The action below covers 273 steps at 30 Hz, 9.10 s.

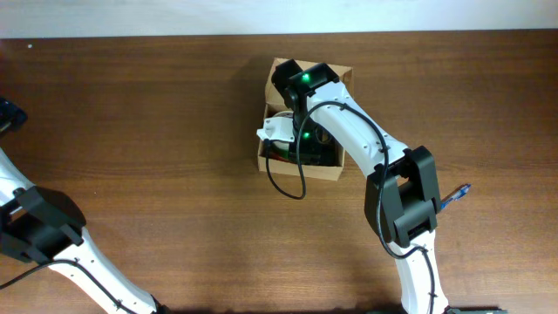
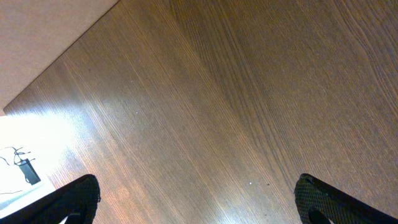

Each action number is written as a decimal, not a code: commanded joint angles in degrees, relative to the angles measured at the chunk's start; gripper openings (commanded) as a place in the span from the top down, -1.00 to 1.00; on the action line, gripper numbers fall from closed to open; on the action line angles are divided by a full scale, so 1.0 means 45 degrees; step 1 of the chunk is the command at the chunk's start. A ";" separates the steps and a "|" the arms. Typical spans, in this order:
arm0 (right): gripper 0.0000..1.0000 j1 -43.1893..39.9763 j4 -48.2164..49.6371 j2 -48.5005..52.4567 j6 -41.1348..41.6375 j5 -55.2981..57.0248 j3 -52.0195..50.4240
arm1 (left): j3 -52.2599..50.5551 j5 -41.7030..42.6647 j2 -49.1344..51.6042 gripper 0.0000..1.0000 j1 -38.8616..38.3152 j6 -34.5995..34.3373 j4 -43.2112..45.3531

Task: Pack container
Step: 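Release the orange knife inside the box and lift the right gripper, then move the right gripper to the blue pen on the table, then lower the right gripper onto the blue pen and grasp it, then carry the blue pen over the box and lower it in, then release the blue pen inside the box and raise the right gripper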

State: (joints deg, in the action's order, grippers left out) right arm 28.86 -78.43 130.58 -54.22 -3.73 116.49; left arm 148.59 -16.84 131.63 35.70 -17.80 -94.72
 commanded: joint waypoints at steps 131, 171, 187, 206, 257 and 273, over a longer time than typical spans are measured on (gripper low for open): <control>0.21 -1.1608 0.7694 -0.5357 2.1007 0.2259 -1.3197 | -0.0063 0.0039 -0.0301 -0.99 0.0049 -0.0170 -0.0010; 0.93 -0.6052 -0.0379 -0.5751 0.6703 -0.0296 0.0058 | -0.0063 0.0039 -0.0301 -0.99 0.0049 -0.0170 -0.0010; 0.92 -0.1549 -0.0291 -0.4211 0.1613 -0.0151 0.0034 | -0.0063 0.0039 -0.0301 -1.00 0.0049 -0.0170 -0.0010; 0.93 -0.0155 0.0296 -0.1753 -0.0243 -0.0151 0.0034 | -0.0063 0.0039 -0.0301 -0.99 0.0049 -0.0165 -0.0010; -0.01 0.0568 -0.0913 -0.0185 0.1438 -0.0442 0.4643 | -0.0063 0.0039 -0.0301 -1.00 0.0049 -0.0170 -0.0010; 0.92 -0.1404 -0.0058 -0.0515 1.3381 0.1316 1.2337 | -0.0063 0.0039 -0.0301 -1.00 0.0049 -0.0170 -0.0010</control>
State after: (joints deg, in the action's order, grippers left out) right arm 27.42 -77.08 130.08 -10.26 -0.99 168.99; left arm 148.59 -16.86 131.63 35.70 -17.80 -94.74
